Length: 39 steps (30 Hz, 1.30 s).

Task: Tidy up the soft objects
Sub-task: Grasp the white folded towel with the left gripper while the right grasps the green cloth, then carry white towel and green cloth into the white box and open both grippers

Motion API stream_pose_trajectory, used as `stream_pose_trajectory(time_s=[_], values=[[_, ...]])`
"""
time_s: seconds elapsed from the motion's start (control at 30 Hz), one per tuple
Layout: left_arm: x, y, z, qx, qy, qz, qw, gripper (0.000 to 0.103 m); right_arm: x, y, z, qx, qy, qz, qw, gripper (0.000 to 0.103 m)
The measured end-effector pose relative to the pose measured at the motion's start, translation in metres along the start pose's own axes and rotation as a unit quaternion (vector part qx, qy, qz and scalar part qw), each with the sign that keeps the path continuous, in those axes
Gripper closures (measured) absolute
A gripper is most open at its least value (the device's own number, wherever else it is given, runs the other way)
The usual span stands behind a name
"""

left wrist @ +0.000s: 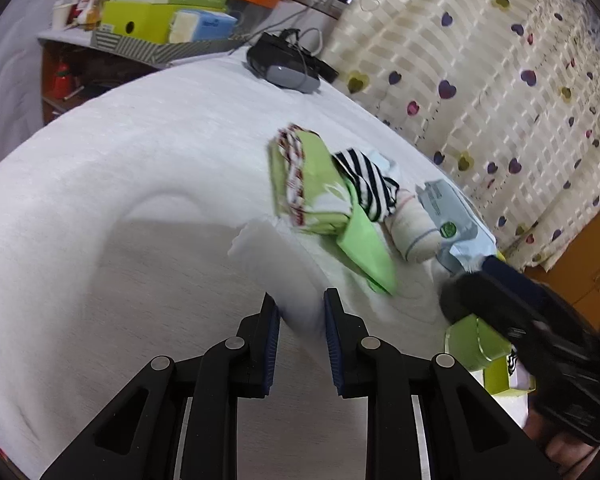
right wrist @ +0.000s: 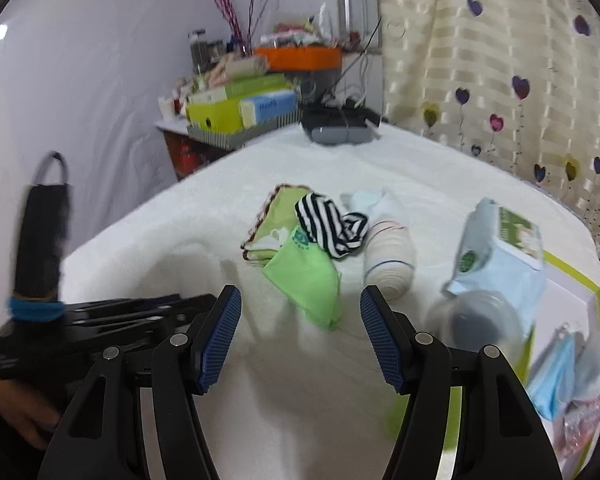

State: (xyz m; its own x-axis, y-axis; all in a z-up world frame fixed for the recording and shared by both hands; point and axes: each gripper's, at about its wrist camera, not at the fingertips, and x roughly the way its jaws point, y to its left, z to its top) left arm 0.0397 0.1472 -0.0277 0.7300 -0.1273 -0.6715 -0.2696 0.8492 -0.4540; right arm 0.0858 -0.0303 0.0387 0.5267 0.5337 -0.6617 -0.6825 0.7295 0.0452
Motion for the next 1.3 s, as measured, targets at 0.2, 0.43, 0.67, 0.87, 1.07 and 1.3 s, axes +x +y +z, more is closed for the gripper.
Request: stream_pose_trajectory(time_s=[0.2, 0.43, 0.67, 0.87, 1.07, 1.3], values=[[-0.005, 0.018, 0.006, -0.008, -0.011, -0.005, 0.9999, 0.082, 0.044, 0.005, 0.004, 0.004, 0.042, -0.013, 0.999, 0.04], [-0.007, 0.03, 0.008, -0.016, -0.017, -0.01, 0.9997, 0.082, 0.078, 0.01, 0.006, -0.007, 0.085, -0.045, 0.995, 0.048], [-0.005, 0.032, 0.01, -0.015, -0.016, -0.016, 0.9996, 0.082, 0.098, 0.005, 0.006, 0.0, 0.113, -0.063, 0.992, 0.051], [-0.006, 0.029, 0.009, -0.012, -0.017, -0.017, 0.9996, 0.082, 0.094, 0.006, 0.006, 0.003, 0.104, -0.045, 0.994, 0.093], [-0.014, 0.018, 0.008, 0.001, -0.024, -0.021, 0.9995, 0.082, 0.064, 0.01, 0.003, 0.002, 0.077, -0.026, 0.997, 0.094], [-0.028, -0.006, 0.005, 0.024, -0.037, -0.031, 0.9985, 0.082, 0.014, 0.013, -0.002, 0.0, 0.03, -0.007, 1.0, 0.094]])
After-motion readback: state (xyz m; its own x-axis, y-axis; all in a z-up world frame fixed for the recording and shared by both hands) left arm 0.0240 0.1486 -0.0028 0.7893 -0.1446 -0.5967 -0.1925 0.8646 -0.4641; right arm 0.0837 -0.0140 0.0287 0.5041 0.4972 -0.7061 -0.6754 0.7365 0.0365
